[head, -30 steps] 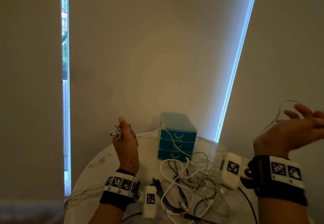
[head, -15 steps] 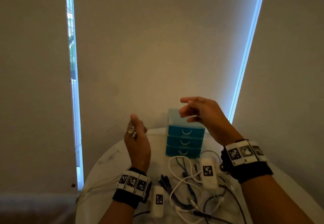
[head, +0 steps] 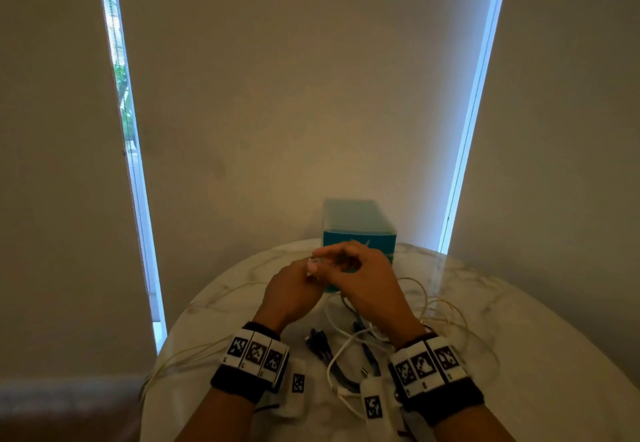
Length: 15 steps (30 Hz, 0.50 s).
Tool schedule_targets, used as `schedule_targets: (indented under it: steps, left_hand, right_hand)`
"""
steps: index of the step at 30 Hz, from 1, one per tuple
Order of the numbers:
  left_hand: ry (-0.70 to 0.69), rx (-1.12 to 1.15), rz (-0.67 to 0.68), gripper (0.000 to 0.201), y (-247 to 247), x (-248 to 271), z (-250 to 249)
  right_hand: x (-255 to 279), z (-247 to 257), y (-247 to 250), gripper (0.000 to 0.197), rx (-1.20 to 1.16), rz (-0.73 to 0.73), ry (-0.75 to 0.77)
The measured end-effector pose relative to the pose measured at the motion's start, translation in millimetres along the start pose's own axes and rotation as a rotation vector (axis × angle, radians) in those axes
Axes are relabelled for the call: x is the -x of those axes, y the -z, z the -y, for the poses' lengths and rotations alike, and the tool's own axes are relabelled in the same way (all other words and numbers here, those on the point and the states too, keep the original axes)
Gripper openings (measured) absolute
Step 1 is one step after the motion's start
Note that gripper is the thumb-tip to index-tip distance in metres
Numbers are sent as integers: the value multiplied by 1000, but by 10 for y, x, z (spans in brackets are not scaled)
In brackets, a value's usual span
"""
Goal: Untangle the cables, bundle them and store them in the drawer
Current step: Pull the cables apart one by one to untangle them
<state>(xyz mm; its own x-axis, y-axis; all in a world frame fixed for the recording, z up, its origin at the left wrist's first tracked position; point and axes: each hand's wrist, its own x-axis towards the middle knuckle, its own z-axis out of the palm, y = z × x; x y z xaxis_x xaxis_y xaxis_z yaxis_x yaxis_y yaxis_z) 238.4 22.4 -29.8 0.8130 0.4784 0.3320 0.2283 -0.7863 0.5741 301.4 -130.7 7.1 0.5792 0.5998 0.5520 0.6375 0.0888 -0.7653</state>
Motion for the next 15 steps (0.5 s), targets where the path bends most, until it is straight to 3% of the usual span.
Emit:
schedule_targets:
  steps: [4, 10, 15]
  left_hand:
    - [-31, 2, -10, 30, -23, 22, -65]
    - [-71, -118, 57, 33, -35, 45, -32]
    - [-105, -284, 30, 26, -26, 48, -97]
  right_hand:
    - [-7, -113, 8, 14, -55, -114, -51]
    - [8, -207, 74, 13, -72, -34, -99]
    - [43, -262, 146, 8, -167, -124, -159]
